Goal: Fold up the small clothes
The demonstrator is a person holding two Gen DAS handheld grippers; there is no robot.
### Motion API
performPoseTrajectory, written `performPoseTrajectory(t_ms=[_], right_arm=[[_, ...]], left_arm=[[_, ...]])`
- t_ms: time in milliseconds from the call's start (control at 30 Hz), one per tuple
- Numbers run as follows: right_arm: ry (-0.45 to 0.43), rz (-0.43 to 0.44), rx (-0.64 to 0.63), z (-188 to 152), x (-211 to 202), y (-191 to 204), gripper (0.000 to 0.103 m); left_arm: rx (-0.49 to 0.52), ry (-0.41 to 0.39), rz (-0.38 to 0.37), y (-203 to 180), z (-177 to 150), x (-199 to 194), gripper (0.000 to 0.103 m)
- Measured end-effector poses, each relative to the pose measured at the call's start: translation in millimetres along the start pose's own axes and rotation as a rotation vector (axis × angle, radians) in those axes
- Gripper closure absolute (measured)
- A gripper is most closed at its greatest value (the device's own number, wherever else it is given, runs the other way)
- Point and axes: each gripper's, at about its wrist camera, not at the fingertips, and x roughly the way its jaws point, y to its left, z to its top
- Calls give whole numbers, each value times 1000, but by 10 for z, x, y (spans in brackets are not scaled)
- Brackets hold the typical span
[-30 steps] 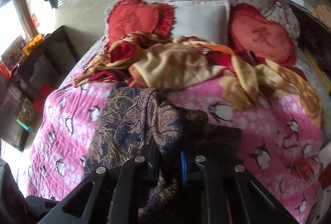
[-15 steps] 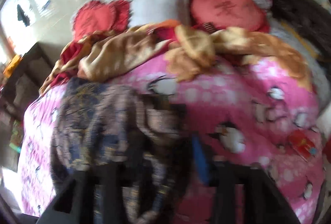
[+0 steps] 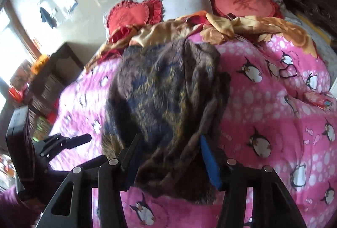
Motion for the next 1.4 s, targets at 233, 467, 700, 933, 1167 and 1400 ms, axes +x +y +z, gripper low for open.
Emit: performPoseTrajectory(t_ms=[233,467,700,933,1167,1400], right_arm=[[-85,21,26,26,-192,36,50],[35,-60,20,-59,166,57,59],[-44,-49,27,-267,-13,-133,99],[12,-105,76,-409,201,-379,99],[-179,-49,216,54,-86,-498,54],[-124,-59,211,763,530,-422,95]], left_arm=[[-38,54,-22,17,-50,222,44],[-102,76,-69,133,-81,340,44],[-83,56,-54,163,-129,234,44],[-92,50,-65,216,-168,105,44],[-94,-29,-42,239,26,8,44],[-124,25,-61,208,112,281,44]])
